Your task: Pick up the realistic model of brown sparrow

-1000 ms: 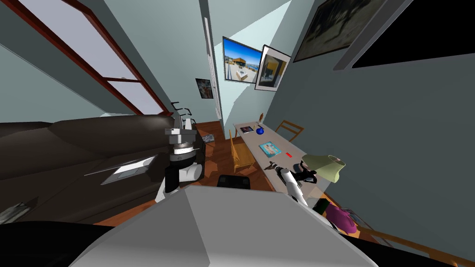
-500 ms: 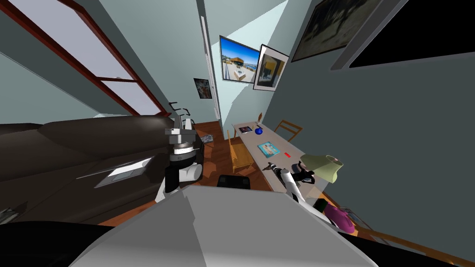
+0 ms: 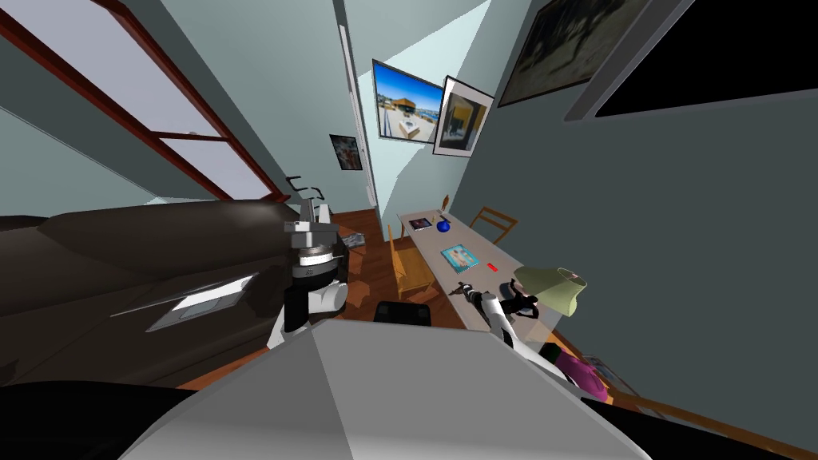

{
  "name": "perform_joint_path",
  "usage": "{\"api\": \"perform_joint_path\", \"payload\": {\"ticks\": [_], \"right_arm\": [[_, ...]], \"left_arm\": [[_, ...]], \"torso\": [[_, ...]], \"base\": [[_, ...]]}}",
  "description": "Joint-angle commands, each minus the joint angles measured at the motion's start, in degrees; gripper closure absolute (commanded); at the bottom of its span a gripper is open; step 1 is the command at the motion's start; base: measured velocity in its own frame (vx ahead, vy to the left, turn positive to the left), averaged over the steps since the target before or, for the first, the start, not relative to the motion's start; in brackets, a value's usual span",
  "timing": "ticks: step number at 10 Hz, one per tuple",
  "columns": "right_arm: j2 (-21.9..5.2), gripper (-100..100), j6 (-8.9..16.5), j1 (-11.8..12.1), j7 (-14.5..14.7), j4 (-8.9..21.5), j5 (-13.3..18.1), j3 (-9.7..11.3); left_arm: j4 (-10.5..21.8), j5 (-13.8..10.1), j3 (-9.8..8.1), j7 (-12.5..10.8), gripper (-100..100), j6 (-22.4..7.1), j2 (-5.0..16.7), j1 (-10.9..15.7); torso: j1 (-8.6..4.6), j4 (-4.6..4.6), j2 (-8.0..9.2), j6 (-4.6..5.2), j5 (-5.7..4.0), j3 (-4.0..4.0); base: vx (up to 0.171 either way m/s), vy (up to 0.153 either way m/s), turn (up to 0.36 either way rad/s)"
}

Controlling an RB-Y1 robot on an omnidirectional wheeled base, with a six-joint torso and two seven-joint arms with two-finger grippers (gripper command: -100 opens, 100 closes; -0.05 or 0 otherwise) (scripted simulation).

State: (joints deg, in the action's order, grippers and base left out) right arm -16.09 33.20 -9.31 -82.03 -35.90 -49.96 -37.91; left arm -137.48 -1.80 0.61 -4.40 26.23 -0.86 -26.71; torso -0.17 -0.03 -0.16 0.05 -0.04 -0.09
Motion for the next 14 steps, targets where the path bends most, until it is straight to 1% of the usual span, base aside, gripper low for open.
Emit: {"api": "perform_joint_path", "payload": {"ticks": [1,2,4,5,6,7,8,10,11,12,13,14], "right_arm": [[0.1,-100,0.1,-0.5,-0.1,1.7,-0.7,-0.4],[0.4,-100,0.8,-0.4,-1.0,3.0,-0.8,-0.7],[0.4,-100,0.8,-0.4,-1.0,3.0,-0.8,-0.7],[0.4,-100,1.1,-0.2,-1.5,2.5,-0.6,-0.7],[0.4,0,1.1,-0.2,-1.3,2.6,-0.6,-0.7],[2.2,-100,-0.7,0.0,0.0,2.9,-0.9,-0.7],[2.2,-100,-0.7,0.0,0.0,2.9,-0.9,-0.7],[4.5,-100,-2.9,0.2,1.7,3.3,-1.2,-0.7],[4.5,-100,-2.9,0.2,1.7,3.3,-1.2,-0.7],[4.0,-100,-3.0,-0.3,2.6,4.6,-1.8,-0.9],[4.1,100,-2.9,-0.2,2.4,4.4,-1.7,-0.9],[4.1,100,-2.9,-0.2,2.4,4.5,-1.7,-0.9]], "left_arm": [[0.0,0.0,0.0,0.0,0,0.0,0.0,0.0],[0.0,0.0,0.0,0.0,0,0.0,0.0,0.0],[0.0,0.0,0.0,0.0,0,0.0,0.0,0.0],[0.0,0.0,0.0,0.0,0,0.0,0.0,0.0],[0.0,0.0,0.0,0.0,0,0.0,0.0,0.0],[0.0,0.0,0.01,0.0,0,0.0,0.0,0.0],[0.0,0.0,0.0,0.0,0,0.0,0.0,0.0],[0.0,0.0,0.0,0.0,0,0.0,0.0,0.0],[0.0,0.0,0.0,0.0,0,0.0,0.0,0.0],[0.0,0.0,0.0,0.0,0,0.0,0.0,0.0],[0.0,0.0,0.01,0.0,0,0.0,0.0,0.0],[0.0,0.0,0.01,0.0,0,0.0,0.0,0.0]], "torso": [[0.0,0.0,0.0,0.0,0.0,0.0],[0.06,0.01,0.05,-0.01,0.01,0.02],[0.11,0.02,0.12,0.0,0.03,0.07],[0.14,0.03,0.14,-0.01,0.03,0.08],[0.16,0.03,0.16,-0.01,0.04,0.09],[0.17,0.04,0.17,-0.01,0.04,0.09],[0.01,0.02,0.08,0.0,0.01,0.05],[-0.06,-0.01,-0.03,0.0,-0.01,-0.02],[-0.1,-0.01,-0.05,-0.01,-0.02,-0.03],[-0.12,0.0,-0.06,-0.04,-0.06,-0.03],[-0.15,0.0,-0.09,-0.05,-0.07,-0.05],[-0.15,0.0,-0.1,-0.06,-0.08,-0.06]], "base": [[0.027,-0.026,-0.004],[0.015,-0.023,-0.014],[0.007,-0.01,-0.006],[0.0,0.0,0.0],[0.0,0.0,0.0],[0.034,-0.06,-0.026],[0.05,-0.068,-0.008],[0.056,-0.07,-0.021],[0.038,-0.055,-0.004],[0.008,-0.013,0.0],[0.0,0.0,0.0],[0.0,0.0,0.0]]}}
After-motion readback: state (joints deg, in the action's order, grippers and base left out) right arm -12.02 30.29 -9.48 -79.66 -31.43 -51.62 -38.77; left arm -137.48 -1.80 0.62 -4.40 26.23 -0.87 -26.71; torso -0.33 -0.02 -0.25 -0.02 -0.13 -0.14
